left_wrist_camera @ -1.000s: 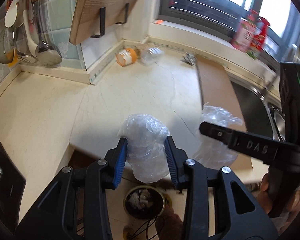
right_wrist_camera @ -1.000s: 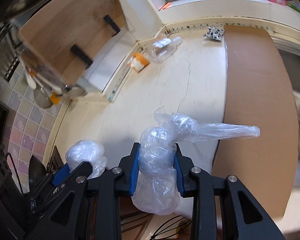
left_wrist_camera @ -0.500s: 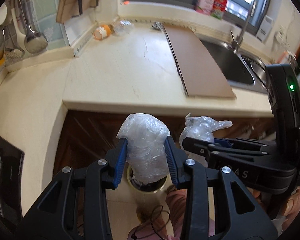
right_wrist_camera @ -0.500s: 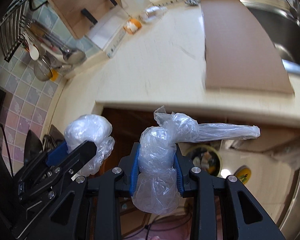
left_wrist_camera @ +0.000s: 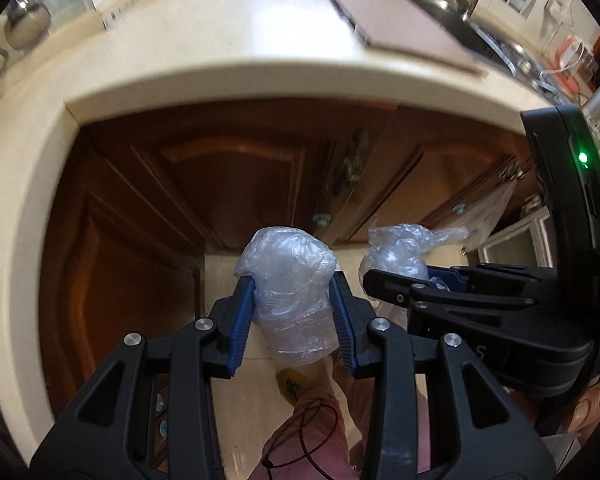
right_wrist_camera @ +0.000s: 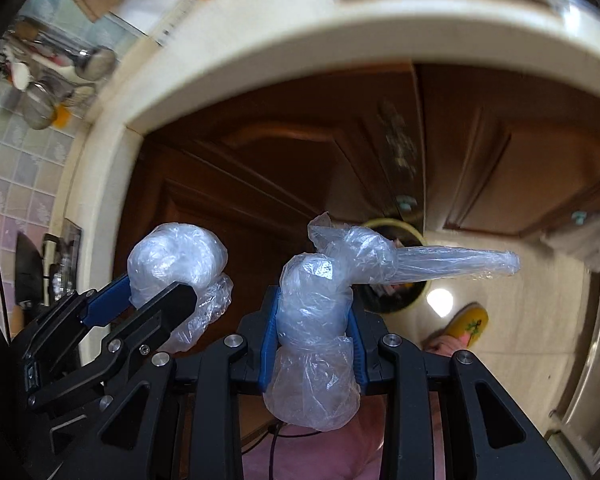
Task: Collect trash
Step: 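Carry both clear plastic bags down to the black trash bin, then open both tools to drop the plastic bags into the bin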
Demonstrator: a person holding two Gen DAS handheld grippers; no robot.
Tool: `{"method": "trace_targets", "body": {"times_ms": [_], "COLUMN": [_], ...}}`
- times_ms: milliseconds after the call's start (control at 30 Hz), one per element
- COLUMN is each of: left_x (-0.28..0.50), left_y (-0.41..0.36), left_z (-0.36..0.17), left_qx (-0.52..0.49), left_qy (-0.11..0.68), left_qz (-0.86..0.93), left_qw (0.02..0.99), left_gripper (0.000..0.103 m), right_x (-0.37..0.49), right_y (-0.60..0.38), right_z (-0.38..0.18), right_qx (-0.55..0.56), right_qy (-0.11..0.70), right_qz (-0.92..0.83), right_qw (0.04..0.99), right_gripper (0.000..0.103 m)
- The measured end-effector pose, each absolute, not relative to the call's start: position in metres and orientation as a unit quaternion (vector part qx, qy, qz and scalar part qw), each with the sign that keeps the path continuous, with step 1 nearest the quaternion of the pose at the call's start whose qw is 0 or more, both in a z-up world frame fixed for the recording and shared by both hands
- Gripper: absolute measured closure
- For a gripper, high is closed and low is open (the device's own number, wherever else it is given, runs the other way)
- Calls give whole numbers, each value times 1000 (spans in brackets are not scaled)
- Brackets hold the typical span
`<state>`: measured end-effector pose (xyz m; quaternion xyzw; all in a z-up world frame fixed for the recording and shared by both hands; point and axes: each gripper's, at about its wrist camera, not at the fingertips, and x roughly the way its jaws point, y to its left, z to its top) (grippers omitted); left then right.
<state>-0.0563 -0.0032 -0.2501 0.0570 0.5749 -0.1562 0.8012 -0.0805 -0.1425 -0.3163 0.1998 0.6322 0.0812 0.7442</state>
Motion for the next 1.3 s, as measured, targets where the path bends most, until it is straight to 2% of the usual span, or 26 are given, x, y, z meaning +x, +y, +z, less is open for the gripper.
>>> {"method": "trace_targets", "body": {"times_ms": [233,700,800,900,1033,1133,1167,1267,1300], "left_x": [-42,0,7,9,16,20,20,22,22], "left_y": [-7,-17,-18,-18,-6,2,3,8,10], "left_z": [-332,-499,-527,-546,-560,-565,-567,-568,-568], "left_qx": [55,79,85,83,69,76,76,75,74], "left_qy": [609,649,654,660,668,669,670,673,673], "left_qz": [-152,-134,-134,-126,-117,-105,-102,-90,-86], "left_qw": [777,745,740,736,732,731,731,731,731], "left_gripper": [69,68,65,57,45,41,41,30,22], "right_x": [-94,-54,-46,-41,-34,-26,-25,-21,-21], "right_y": [-140,-154,-154,-152,-149,-147,-147,-146,-145], "right_z": [-399,-558,-591,-616,-643,-652,-651,-650,-652], "right_qx": [205,227,222,218,220,216,216,215,216], "right_qy": [658,681,690,699,706,706,702,698,697], "right_qz": [62,19,16,15,13,9,9,9,8], "right_qw": [722,696,689,681,673,675,678,683,684], "right_gripper": [73,72,72,71,61,37,32,31,31]}}
